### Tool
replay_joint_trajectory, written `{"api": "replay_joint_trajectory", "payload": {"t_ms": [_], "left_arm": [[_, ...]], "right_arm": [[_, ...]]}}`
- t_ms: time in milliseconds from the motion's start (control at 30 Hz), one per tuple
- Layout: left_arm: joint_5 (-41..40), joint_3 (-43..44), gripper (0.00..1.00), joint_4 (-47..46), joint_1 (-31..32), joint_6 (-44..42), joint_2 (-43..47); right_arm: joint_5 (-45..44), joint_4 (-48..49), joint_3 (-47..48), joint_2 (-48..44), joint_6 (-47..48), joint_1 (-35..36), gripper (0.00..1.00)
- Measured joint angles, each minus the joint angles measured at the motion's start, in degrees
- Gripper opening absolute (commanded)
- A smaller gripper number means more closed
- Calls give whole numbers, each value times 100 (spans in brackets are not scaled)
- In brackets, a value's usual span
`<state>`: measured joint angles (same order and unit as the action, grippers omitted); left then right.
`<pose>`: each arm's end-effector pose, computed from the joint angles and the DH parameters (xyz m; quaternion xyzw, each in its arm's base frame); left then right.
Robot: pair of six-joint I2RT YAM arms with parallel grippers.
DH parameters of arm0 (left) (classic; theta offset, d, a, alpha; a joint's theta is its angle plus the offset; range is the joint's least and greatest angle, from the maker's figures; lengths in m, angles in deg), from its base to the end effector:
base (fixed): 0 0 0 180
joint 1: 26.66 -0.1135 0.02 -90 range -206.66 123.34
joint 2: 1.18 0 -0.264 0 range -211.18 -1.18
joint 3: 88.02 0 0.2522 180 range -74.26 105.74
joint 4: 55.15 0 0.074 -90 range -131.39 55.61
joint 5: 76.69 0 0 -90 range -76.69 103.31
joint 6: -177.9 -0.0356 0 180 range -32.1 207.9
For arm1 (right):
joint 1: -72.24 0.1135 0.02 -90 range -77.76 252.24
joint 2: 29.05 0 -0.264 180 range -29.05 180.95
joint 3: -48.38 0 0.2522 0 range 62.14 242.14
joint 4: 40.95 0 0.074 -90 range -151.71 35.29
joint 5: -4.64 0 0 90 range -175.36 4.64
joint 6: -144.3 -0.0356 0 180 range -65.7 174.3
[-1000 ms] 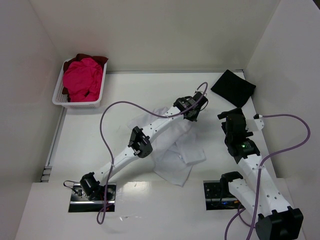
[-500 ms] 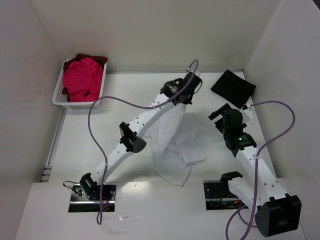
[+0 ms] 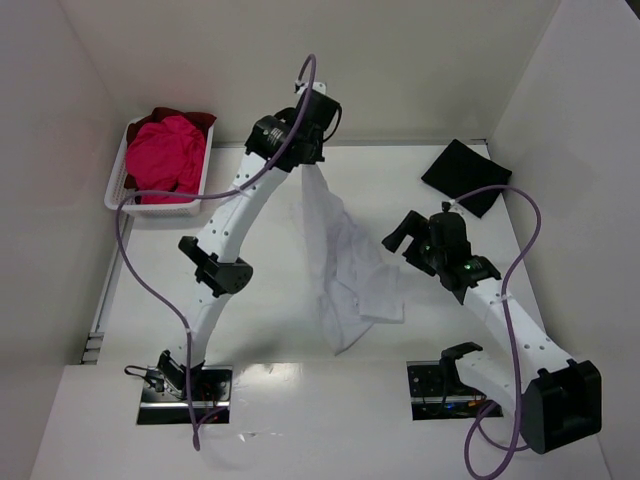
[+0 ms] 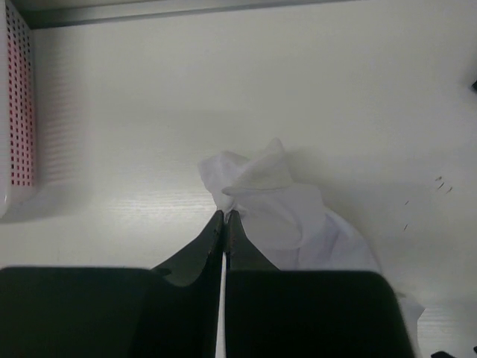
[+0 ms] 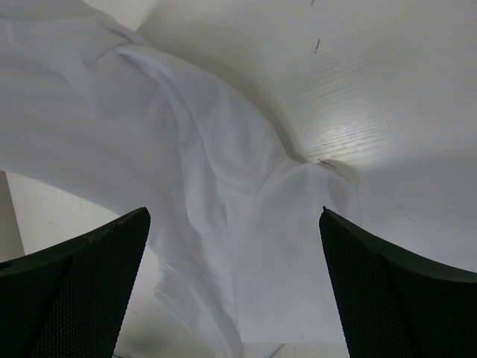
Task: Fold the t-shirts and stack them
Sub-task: Flatten out the tshirt
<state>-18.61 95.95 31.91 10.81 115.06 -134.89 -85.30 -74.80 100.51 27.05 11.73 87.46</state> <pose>0.3663 -0.2571 0.4358 -0.0454 0.8673 -0.0224 0.4953 0.2035 0.0554 0.2480 0.2121 0.8727 0.2129 0.3848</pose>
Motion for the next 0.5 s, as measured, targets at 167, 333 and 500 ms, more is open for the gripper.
{"api": "replay_joint_trajectory", "payload": {"t_ms": [167,333,500], "left_arm": [[-57,-1198,0,87,33,-7,754],[-389,-2900,0,-48,186,68,1738],[-144,-6245,0,-885,127,459,3399]], "right_arm": [[114,0,0,-15,98,44,100],[365,57,-15,55,225,57,100],[584,166,-17,398,378,107,99]]}}
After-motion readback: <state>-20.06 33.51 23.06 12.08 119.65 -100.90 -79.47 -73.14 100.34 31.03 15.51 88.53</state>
